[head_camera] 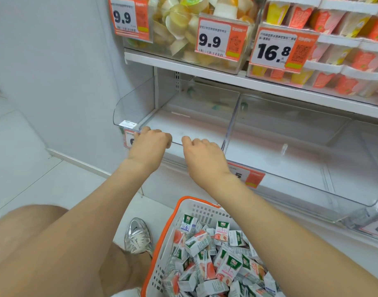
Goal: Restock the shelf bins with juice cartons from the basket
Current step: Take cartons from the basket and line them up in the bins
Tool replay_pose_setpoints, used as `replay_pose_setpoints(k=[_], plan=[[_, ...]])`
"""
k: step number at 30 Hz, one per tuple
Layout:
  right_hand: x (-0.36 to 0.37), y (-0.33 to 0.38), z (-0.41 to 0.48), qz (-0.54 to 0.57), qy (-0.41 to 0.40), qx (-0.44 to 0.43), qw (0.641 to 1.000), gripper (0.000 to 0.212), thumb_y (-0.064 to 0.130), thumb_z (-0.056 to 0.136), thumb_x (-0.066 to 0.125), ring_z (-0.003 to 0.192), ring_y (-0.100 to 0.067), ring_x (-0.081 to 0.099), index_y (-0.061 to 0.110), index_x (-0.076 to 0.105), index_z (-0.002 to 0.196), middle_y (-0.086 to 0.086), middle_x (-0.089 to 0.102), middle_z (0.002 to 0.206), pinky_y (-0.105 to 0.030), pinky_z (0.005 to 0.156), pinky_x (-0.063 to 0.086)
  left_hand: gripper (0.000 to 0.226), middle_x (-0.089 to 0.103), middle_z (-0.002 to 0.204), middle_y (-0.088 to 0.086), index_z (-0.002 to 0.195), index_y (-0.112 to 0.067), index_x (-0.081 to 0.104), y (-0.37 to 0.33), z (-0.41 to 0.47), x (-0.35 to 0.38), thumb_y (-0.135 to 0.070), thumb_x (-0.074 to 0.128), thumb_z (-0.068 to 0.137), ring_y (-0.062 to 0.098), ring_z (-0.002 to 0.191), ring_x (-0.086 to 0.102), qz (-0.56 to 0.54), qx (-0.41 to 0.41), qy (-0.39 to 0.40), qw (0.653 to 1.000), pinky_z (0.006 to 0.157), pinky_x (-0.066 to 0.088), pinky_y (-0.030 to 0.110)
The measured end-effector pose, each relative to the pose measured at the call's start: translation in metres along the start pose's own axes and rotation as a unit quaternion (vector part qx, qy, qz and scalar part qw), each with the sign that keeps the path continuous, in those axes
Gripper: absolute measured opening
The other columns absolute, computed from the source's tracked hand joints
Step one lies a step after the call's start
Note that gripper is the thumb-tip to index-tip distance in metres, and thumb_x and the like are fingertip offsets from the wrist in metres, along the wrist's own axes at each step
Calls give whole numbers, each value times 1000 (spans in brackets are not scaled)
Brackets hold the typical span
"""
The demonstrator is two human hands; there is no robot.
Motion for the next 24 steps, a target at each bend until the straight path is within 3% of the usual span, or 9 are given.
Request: replay_pose_setpoints(k=[2, 7, 13, 18, 24], plan=[[1, -2, 8, -13, 38, 21, 999, 47, -5, 86, 63, 90, -35, 63, 8, 46, 128, -6, 52, 89, -38, 65, 37, 63, 67, 109, 5, 116, -19, 69, 4, 3, 1, 24, 53, 73, 35, 108, 51, -22, 6, -8, 1000, 84, 45, 44], [0, -7, 15, -13, 37, 48, 998, 32, -1, 93, 65, 73, -32, 44, 10, 52, 120, -1, 28, 70, -37, 63, 34, 66, 65, 108, 6, 114, -17, 67, 4, 7, 1, 25, 54, 64, 37, 107, 50, -36, 20, -28, 999, 91, 42, 46], [2, 6, 11, -6, 58, 62, 996, 51, -10, 83, 63, 75, -32, 48, 7, 45, 127, -6, 44, 87, -38, 63, 37, 63, 64, 109, 6, 113, -17, 66, 7, 4, 2, 25, 55, 67, 37, 109, 49, -43, 14, -7, 999, 104, 40, 56], [6, 7, 4, 2, 66, 79, 995, 37, 1, 89, 59, 76, -32, 52, 9, 47, 123, -6, 48, 89, -37, 63, 38, 56, 62, 116, 7, 116, -16, 62, -8, -5, -9, 22, 53, 77, 34, 113, 49, -25, 24, 40, 999, 98, 45, 58], [6, 10, -6, -17, 67, 97, 993, 24, 5, 93, 51, 94, -35, 70, 9, 50, 117, -11, 67, 104, -36, 66, 39, 56, 60, 117, 8, 117, -15, 60, -11, -14, -8, 23, 52, 76, 35, 113, 50, -26, 33, 53, 998, 102, 41, 69]])
Point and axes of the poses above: each hand's wrist, its own z-axis towards the middle knuckle, its own x-axis out of the palm, y = z × x, the point moved 4 cm from there along z, towards the middle knuckle
